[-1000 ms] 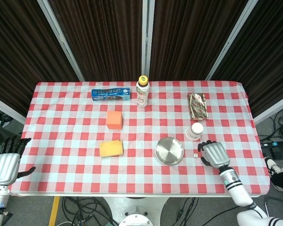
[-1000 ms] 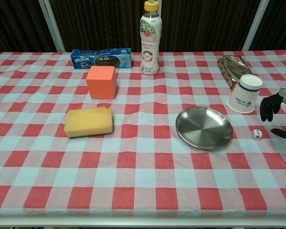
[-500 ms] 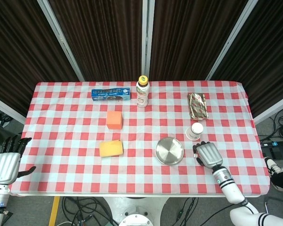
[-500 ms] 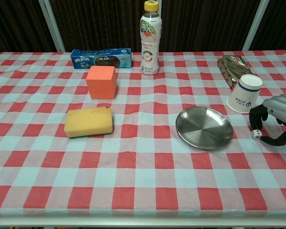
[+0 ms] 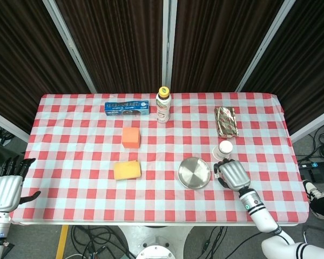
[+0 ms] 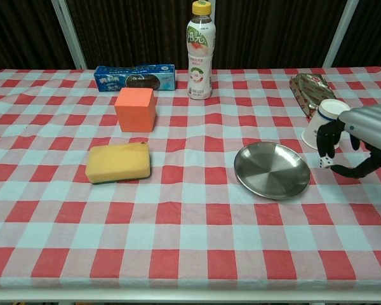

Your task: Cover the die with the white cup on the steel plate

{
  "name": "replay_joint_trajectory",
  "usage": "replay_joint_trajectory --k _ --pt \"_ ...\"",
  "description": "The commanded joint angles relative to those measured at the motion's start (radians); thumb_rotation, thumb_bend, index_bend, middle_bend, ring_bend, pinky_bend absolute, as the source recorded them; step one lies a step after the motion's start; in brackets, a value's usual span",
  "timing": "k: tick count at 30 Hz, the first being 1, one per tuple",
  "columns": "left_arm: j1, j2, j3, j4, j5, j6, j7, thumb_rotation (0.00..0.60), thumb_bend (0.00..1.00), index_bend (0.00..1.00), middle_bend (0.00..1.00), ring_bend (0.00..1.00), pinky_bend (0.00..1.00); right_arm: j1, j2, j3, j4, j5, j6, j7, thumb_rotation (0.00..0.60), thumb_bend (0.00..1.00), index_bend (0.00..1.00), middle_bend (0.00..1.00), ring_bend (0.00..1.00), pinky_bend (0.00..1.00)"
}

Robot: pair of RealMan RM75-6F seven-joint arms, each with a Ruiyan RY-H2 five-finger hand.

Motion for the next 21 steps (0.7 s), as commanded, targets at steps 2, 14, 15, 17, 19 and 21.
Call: replay_joint_trajectory --k 2,14,15,17,19,21 --pt "0.001 0.001 0.0 -0.001 0.001 0.002 -0.001 0.6 0.0 0.13 0.15 0.01 0.04 0.068 -0.036 0.029 0.012 0.005 -0.062 -0.021 0.6 0.33 0.59 0.49 0.35 0.49" --pt "0.014 0.008 0.005 -0.008 -0.003 0.011 -0.006 0.6 0.0 0.13 0.15 0.01 0.04 0.16 -0.121 0.039 0.069 0.027 -0.137 -0.048 0.6 0.27 0.24 0.32 0.17 0.32" --pt "0.015 0.008 0.005 -0.008 -0.002 0.012 -0.007 0.6 0.0 0.13 0.15 0.01 0.04 0.156 -0.11 0.041 0.053 0.019 -0.121 -0.04 0.6 0.24 0.19 0.29 0.14 0.29" --pt "0.016 0.009 0.004 -0.008 -0.001 0.015 -0.008 0.6 0.0 0.13 0.15 0.01 0.04 0.145 -0.079 0.047 0.017 -0.002 -0.076 -0.017 0.6 0.21 0.14 0.27 0.11 0.27" --pt "0.017 0.009 0.003 -0.008 0.0 0.018 -0.011 0.6 0.0 0.13 0.15 0.01 0.04 0.127 -0.03 0.057 -0.022 -0.02 -0.02 0.004 0.6 0.2 0.13 0.27 0.11 0.27" --pt "0.016 0.009 0.002 -0.006 0.002 0.018 -0.012 0.6 0.0 0.13 0.15 0.01 0.04 0.107 0.024 0.073 -0.051 -0.02 0.029 0.017 0.6 0.2 0.13 0.29 0.12 0.27"
